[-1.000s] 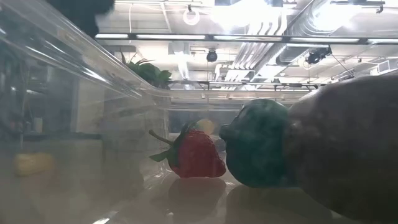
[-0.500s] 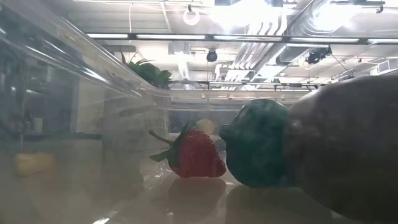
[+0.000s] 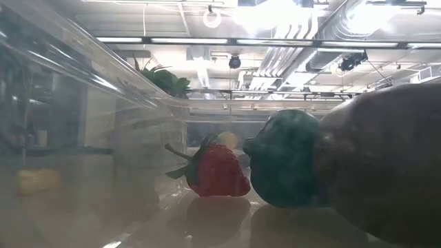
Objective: Pick and placing Produce into tupperware
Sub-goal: Put the dark purple cherry into the transparent bin
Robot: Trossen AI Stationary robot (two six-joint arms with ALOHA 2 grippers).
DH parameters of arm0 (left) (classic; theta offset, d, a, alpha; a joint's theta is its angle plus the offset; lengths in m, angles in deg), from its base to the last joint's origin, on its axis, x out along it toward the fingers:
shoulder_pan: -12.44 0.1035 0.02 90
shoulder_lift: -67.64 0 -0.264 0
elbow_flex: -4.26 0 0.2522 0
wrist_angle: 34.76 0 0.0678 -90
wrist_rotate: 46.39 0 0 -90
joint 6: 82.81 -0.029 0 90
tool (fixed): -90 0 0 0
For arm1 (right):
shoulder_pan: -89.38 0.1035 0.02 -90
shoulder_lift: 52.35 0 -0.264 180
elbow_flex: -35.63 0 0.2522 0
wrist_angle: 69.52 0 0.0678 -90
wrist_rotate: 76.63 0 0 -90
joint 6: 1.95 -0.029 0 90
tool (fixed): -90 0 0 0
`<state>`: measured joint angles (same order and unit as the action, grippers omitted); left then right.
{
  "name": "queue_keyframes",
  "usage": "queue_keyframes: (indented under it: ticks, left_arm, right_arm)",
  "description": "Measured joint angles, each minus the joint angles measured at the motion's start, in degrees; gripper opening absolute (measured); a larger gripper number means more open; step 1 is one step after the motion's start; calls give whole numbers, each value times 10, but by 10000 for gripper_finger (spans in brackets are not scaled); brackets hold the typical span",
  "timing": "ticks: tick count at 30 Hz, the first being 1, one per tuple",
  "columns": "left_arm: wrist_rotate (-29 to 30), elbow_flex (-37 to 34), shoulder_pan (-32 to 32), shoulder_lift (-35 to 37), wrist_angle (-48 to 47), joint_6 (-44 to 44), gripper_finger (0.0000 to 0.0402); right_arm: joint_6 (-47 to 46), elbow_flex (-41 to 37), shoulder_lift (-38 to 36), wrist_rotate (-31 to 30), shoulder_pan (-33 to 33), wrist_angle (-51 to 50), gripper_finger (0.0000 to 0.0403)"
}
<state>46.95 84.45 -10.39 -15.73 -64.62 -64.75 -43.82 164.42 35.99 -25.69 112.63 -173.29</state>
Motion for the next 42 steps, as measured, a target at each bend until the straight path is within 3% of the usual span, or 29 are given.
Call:
queue_keyframes:
  ticks: [9, 19, 42]
  left_arm:
    - [-20, 26, 0, -85, 0, -26, 99]
    - [-44, 26, 0, -151, 65, -5, 99]
    - [-82, 25, 15, -228, 130, 35, 99]
  right_arm:
    - [-7, 0, -7, -13, 0, 0, 259]
    - [-6, 0, -6, -13, 0, 0, 259]
    - [-5, 0, -6, -13, 0, 0, 259]
